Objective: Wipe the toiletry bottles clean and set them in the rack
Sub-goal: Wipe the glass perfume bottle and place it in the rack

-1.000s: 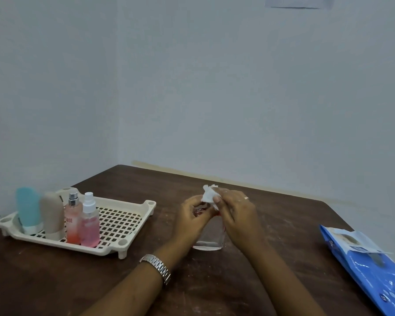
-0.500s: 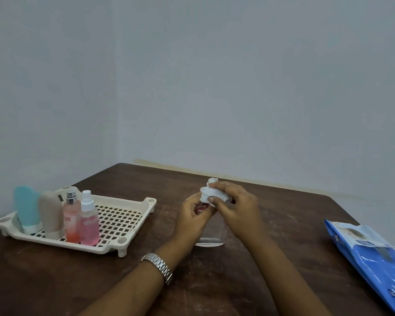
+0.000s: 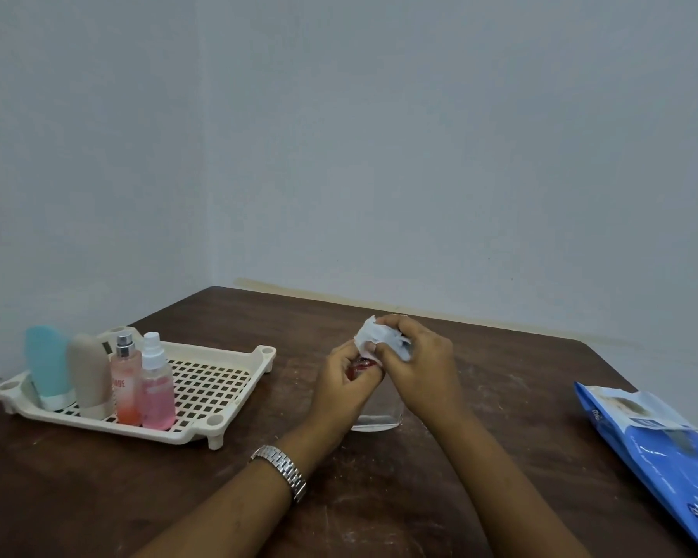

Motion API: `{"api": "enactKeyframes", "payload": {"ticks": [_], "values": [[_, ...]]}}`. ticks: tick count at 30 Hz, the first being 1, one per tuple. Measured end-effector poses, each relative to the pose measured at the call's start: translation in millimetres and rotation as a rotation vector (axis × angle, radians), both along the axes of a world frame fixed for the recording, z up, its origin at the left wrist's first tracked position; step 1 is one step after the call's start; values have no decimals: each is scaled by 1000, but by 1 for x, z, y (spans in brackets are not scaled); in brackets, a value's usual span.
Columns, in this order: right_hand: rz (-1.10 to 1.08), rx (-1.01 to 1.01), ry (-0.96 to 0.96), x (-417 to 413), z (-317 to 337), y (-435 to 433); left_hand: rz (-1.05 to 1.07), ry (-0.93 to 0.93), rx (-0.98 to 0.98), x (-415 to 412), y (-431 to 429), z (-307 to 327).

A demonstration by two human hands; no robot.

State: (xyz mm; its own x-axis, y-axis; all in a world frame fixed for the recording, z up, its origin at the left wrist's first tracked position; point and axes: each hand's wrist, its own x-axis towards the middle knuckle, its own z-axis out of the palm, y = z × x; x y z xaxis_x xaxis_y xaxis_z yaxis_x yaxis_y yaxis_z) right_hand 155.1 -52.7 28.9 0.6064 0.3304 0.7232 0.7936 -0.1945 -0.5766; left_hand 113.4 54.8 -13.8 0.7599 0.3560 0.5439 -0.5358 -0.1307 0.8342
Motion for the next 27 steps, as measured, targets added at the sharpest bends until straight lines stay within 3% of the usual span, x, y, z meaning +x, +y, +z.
{"api": "enactKeyframes", "payload": {"ticks": [8,18,22,27], "values": [[-28,210,69,0,-2,-6,58,-55,85,7,2,-3],[76,-20,224,7,-18,-14,-48,-69,112,-2,-3,6],[145,64,277,8,-16,-18,1,11,184,5,2,-4],[102,154,192,8,-14,-17,21,15,212,2,1,-1]]}}
